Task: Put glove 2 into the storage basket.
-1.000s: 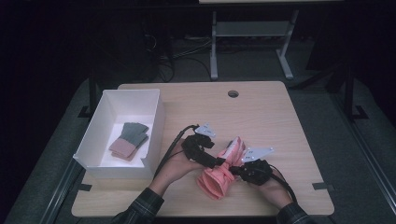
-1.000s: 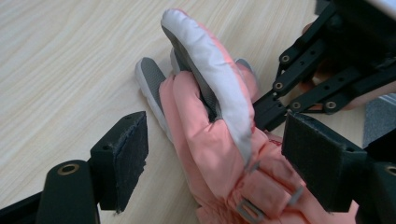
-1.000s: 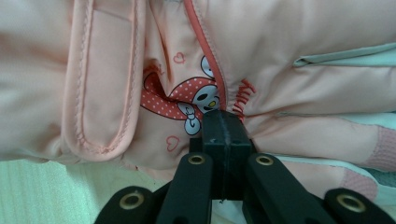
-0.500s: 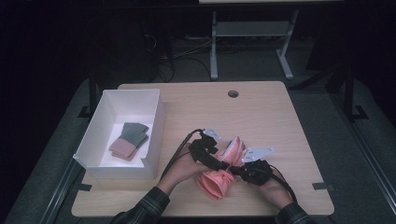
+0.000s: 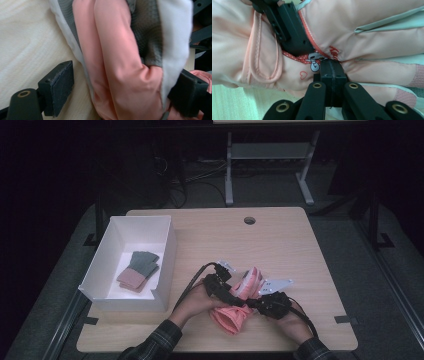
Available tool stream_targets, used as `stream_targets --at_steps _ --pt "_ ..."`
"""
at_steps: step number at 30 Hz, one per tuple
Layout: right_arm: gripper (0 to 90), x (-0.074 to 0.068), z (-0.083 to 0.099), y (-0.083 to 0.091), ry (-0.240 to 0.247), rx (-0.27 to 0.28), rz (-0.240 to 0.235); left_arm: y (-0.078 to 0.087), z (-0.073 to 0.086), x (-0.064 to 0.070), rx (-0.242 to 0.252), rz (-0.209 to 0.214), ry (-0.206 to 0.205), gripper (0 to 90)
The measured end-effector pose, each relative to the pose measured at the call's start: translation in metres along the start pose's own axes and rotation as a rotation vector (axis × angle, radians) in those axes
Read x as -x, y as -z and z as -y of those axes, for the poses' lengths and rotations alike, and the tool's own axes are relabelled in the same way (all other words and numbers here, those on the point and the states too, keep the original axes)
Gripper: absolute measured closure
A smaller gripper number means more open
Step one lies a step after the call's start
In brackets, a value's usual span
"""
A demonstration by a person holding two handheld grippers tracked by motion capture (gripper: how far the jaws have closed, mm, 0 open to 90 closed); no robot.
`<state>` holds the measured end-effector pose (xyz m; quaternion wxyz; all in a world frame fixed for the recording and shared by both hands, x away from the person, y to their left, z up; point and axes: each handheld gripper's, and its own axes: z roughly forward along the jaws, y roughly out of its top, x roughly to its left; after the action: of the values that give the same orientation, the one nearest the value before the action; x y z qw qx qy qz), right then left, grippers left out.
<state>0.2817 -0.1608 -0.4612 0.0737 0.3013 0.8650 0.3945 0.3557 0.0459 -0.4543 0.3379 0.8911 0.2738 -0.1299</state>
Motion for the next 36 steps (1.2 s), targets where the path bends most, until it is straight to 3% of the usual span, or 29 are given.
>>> stream_targets --at_steps 7,17,26,33,36 --pt "90.0 0.0 0.001 0.0 0.002 0.002 0.0 -0.003 0.0 -0.003 -0.007 0.048 0.022 14.1" --pt "90.0 0.0 0.001 -0.001 0.0 0.006 -0.001 -0.004 0.001 -0.011 -0.024 0.157 0.056 30.5" --pt "90.0 0.001 0.0 0.004 0.011 0.005 -0.005 0.002 0.002 -0.012 -0.016 0.171 0.04 57.2" --pt "89.1 0.003 0.001 0.025 -0.01 0.049 -0.016 0.006 0.003 -0.008 0.014 0.17 0.04 59.6" --pt "80.8 0.004 0.004 0.039 -0.038 0.079 -0.011 0.008 0.002 -0.006 0.026 0.175 0.047 59.7"
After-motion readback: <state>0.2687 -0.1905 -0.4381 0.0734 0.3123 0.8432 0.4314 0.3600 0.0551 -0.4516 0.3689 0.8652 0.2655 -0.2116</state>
